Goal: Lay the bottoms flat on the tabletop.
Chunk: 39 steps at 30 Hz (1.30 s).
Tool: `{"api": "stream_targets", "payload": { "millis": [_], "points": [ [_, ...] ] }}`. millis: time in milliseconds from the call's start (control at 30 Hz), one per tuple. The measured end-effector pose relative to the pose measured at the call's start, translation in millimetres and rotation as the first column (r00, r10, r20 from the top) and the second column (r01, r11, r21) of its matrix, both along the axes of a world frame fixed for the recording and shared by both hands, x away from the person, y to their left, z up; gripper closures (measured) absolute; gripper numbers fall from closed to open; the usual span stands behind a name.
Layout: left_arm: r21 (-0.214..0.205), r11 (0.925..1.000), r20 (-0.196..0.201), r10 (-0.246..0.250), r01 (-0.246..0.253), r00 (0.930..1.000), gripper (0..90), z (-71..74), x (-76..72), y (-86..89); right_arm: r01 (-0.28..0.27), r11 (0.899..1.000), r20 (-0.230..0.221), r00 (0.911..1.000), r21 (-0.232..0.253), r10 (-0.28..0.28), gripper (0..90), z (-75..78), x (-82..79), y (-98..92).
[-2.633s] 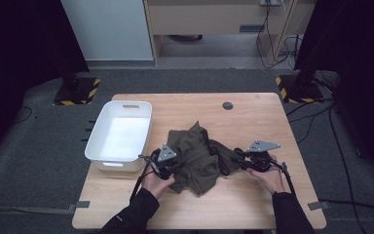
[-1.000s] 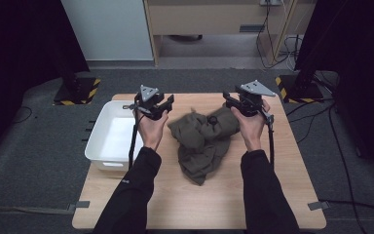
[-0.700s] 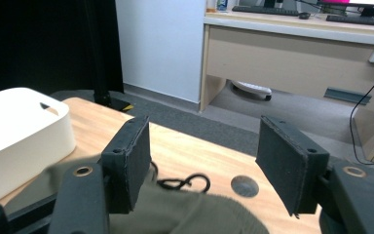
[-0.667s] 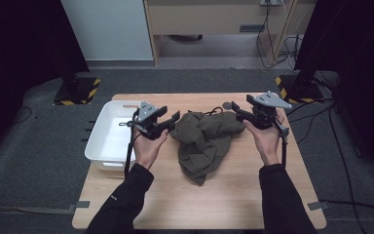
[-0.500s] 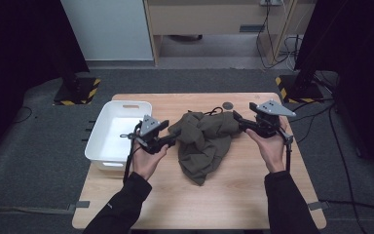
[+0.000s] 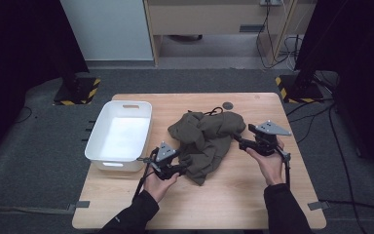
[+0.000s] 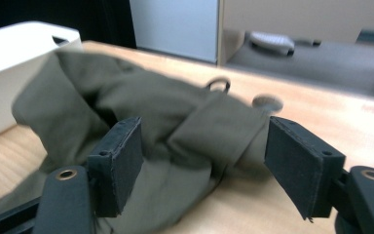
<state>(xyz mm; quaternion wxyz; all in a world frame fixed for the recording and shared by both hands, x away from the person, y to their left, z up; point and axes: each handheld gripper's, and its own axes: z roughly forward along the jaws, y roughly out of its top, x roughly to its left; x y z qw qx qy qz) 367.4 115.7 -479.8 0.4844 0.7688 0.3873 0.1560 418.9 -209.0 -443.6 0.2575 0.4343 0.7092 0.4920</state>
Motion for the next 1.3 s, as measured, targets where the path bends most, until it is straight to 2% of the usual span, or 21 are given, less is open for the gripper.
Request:
{"api": "stream_targets", "payload": {
  "millis": [67, 133, 267, 367, 467, 600, 700, 800, 933, 1033, 1133, 1267, 1300],
  "points": [
    [0.005, 0.9999, 0.007, -0.013, 0.013, 0.9999, 38.0, -2.7, -0.7, -5.6, 0.002, 1.0, -0.025, 0.9997, -0.003, -0.002, 29.2, -11.8, 0.3, 0.3],
    [0.011, 0.9996, 0.001, -0.025, 0.025, 0.9997, 37.3, -6.2, -1.9, -10.8, -0.001, 0.999, -0.058, 0.9983, -0.033, -0.001, 28.3, -20.6, 1.9, 1.5],
    [0.04, 0.9982, -0.01, -0.045, 0.045, 0.999, 36.7, -13.7, -3.6, -20.2, 0.001, 1.0, -0.091, 0.9959, -0.031, -0.004, 28.0, -35.4, 4.2, 5.3],
    [0.077, 0.9958, 0.0, -0.049, 0.049, 0.9988, 38.7, -18.8, -4.0, -23.5, -0.002, 1.0, -0.114, 0.9935, -0.024, -0.001, 28.0, -43.9, 5.5, 9.0],
    [0.095, 0.9942, -0.014, -0.049, 0.05, 0.9987, 46.1, -23.0, -3.2, -21.9, 0.011, 1.0, -0.123, 0.9923, -0.025, -0.014, 28.0, -51.2, 7.1, 10.4],
    [0.101, 0.9926, -0.047, -0.062, 0.066, 0.997, 56.7, -27.9, -0.7, -20.7, 0.015, 1.0, -0.171, 0.9852, -0.007, -0.016, 28.0, -63.8, 11.0, 12.8],
    [0.111, 0.9903, -0.068, -0.076, 0.084, 0.9948, 67.3, -31.5, 0.3, -21.6, 0.009, 1.0, -0.184, 0.9828, -0.005, -0.01, 28.5, -72.2, 16.0, 18.9],
    [0.128, 0.9871, -0.079, -0.086, 0.096, 0.9932, 76.9, -34.2, 1.0, -22.4, -0.002, 1.0, -0.2, 0.9797, -0.004, 0.001, 28.8, -78.7, 20.6, 26.0],
    [0.121, 0.9875, -0.078, -0.093, 0.102, 0.9927, 85.9, -32.8, 2.2, -19.2, -0.021, 1.0, -0.215, 0.9764, -0.017, 0.017, 29.6, -85.3, 24.2, 33.9],
    [0.115, 0.9878, -0.077, -0.096, 0.105, 0.9924, 87.4, -31.6, 2.2, -17.7, -0.033, 0.999, -0.222, 0.9745, -0.01, 0.03, 35.7, -89.1, 25.2, 36.8],
    [0.102, 0.9898, -0.062, -0.093, 0.1, 0.9937, 87.8, -26.6, 1.4, -15.6, -0.049, 0.998, -0.234, 0.9713, -0.025, 0.042, 52.0, -92.3, 25.5, 39.7],
    [0.069, 0.995, -0.019, -0.071, 0.072, 0.9973, 88.0, -10.4, 0.5, -5.8, -0.082, 0.995, -0.222, 0.9727, -0.058, 0.067, 76.1, -90.5, 22.8, 41.0],
    [0.063, 0.9962, -0.008, -0.06, 0.06, 0.9982, 88.0, -5.6, 0.2, -1.8, -0.083, 0.995, -0.223, 0.9723, -0.053, 0.07, 81.9, -89.1, 22.3, 39.5]
  ]
}}
